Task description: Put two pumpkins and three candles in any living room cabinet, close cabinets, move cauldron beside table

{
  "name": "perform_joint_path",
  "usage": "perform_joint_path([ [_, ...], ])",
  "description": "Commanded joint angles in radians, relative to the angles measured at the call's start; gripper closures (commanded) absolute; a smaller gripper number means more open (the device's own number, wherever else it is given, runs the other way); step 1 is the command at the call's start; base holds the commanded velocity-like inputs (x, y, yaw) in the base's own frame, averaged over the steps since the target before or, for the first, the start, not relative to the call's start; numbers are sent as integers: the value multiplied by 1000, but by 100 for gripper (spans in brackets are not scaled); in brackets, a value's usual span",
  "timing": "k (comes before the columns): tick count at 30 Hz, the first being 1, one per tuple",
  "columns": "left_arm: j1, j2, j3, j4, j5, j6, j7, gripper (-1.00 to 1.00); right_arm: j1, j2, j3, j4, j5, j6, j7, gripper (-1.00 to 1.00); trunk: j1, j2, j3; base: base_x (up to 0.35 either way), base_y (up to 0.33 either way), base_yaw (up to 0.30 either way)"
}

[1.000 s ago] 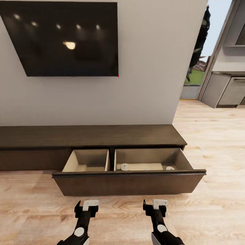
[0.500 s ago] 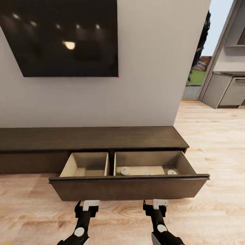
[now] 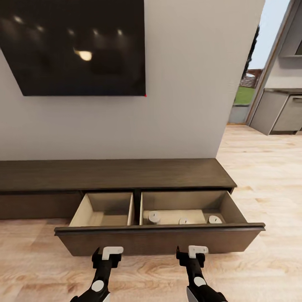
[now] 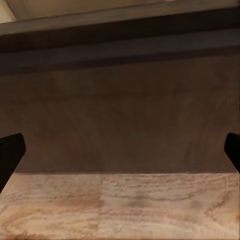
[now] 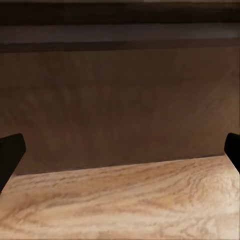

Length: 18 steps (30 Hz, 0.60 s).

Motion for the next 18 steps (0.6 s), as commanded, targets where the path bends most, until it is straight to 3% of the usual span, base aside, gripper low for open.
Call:
perform_joint_path([
  [1,-1,1,-9,1,9,-4,6,-100,-1,0,-1,1,10,0,-8,-100,0,0,-1,151,0,0],
  [18,-1,1,-10,1,9,-4,6,-100,-1,0,-1,1,10,0,-8,-100,0,0,-1,71,0,0],
])
